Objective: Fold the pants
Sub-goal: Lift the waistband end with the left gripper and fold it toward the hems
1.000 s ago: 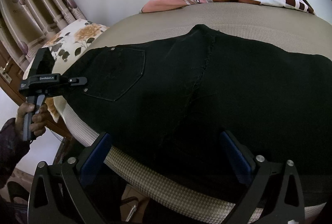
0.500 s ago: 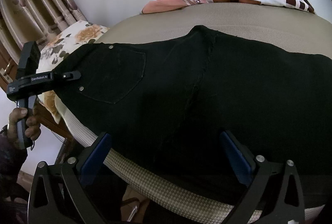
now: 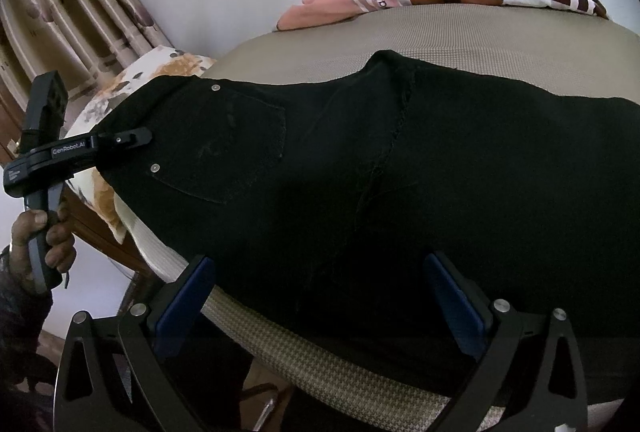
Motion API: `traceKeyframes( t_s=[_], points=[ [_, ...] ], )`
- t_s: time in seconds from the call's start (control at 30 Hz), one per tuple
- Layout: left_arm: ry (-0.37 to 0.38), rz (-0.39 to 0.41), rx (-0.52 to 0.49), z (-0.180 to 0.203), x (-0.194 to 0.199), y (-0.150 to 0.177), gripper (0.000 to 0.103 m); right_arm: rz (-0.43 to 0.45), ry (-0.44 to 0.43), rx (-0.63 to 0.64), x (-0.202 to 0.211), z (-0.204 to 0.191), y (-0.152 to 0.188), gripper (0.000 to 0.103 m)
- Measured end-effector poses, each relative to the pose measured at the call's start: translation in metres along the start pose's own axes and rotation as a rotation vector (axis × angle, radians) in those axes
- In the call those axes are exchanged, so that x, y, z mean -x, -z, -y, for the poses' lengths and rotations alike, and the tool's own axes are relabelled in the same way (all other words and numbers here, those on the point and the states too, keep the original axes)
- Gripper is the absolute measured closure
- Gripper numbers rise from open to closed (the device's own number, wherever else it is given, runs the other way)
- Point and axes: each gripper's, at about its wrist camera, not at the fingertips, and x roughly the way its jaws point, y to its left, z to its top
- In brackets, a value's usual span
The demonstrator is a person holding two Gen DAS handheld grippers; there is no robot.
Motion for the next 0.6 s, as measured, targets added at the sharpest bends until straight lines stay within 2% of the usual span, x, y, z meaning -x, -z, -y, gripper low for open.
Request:
traceKeyframes(
  t_s=[0.3, 0.6],
  points=[
    [0.009, 0.042, -0.004, 0.019, 0.016, -0.008, 0.074, 0.007, -0.032, -0.014, 0.003, 0.004, 0.0, 0.0],
    [0.065, 0.088, -0.001, 0.04, 0.033, -0.016, 0.074, 0.021, -0.079, -0.045, 0.006, 0.012, 0.0, 0.0]
  ],
)
